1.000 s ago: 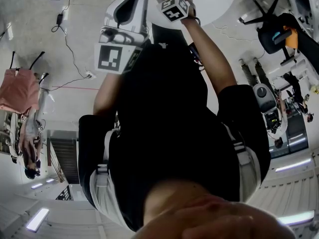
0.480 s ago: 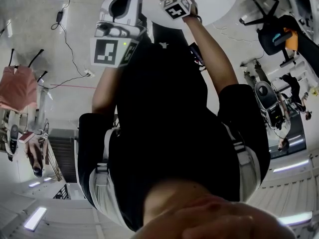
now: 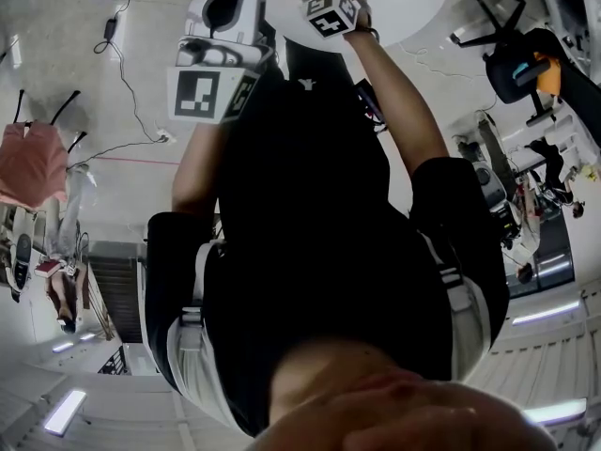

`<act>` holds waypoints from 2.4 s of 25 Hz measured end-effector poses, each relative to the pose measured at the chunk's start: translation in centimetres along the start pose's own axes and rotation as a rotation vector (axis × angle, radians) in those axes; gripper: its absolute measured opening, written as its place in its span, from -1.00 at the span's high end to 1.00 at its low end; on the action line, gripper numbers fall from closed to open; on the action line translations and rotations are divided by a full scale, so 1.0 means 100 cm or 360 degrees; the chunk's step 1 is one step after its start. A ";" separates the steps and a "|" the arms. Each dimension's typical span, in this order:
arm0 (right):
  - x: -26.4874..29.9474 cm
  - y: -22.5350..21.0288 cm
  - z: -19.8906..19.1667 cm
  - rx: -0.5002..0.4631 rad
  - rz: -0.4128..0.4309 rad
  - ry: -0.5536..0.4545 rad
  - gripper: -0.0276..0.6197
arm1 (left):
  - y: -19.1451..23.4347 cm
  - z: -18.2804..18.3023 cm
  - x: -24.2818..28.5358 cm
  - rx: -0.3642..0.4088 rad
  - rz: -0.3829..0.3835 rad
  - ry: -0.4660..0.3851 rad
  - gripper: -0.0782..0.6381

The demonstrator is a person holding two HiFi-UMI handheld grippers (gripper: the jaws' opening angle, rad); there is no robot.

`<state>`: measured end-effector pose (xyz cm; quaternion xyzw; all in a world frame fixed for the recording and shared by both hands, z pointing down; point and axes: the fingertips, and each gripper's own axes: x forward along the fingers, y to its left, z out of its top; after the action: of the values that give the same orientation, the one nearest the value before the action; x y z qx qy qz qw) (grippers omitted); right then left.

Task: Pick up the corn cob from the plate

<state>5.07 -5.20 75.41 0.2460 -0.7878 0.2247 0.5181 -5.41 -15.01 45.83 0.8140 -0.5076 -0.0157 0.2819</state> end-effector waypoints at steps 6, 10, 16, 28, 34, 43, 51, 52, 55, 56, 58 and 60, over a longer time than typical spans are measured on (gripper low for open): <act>0.001 -0.001 0.002 0.0013 -0.0028 -0.0007 0.13 | 0.004 0.001 -0.006 0.0003 0.0028 -0.0009 0.78; 0.000 -0.002 0.002 0.0035 -0.0016 0.0003 0.14 | 0.002 0.001 -0.013 0.0001 0.0040 -0.0014 0.78; -0.003 -0.003 0.004 0.0088 -0.0021 -0.0021 0.14 | 0.006 0.003 -0.027 0.0021 0.0064 -0.0038 0.78; -0.021 -0.003 0.010 0.0229 -0.0063 -0.0098 0.14 | -0.001 0.006 -0.047 0.0045 0.0069 -0.0088 0.78; -0.033 0.002 0.012 0.0254 -0.0088 -0.0139 0.14 | -0.008 0.007 -0.063 0.0042 0.0079 -0.0113 0.78; -0.062 0.003 0.019 0.0272 -0.0162 -0.0224 0.14 | -0.019 0.016 -0.087 0.0055 0.0068 -0.0154 0.78; -0.093 0.008 0.036 0.0266 -0.0195 -0.0317 0.14 | -0.032 0.031 -0.099 0.0070 0.0048 -0.0217 0.78; -0.096 0.010 0.038 0.0264 -0.0199 -0.0327 0.14 | -0.035 0.034 -0.101 0.0086 0.0031 -0.0242 0.78; -0.104 0.012 0.040 0.0270 -0.0214 -0.0350 0.14 | -0.040 0.045 -0.106 0.0111 0.0010 -0.0310 0.78; -0.108 0.012 0.041 0.0285 -0.0219 -0.0360 0.14 | -0.041 0.048 -0.107 0.0116 0.0008 -0.0324 0.78; -0.114 0.012 0.045 0.0314 -0.0227 -0.0386 0.14 | -0.042 0.050 -0.110 0.0132 0.0011 -0.0326 0.78; -0.120 0.012 0.050 0.0319 -0.0235 -0.0412 0.14 | -0.041 0.050 -0.112 0.0157 0.0017 -0.0309 0.78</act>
<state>4.90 -5.51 62.35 0.3806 -0.8013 0.2299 0.4003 -9.08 -6.54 36.73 0.8188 -0.5372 -0.0678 0.1910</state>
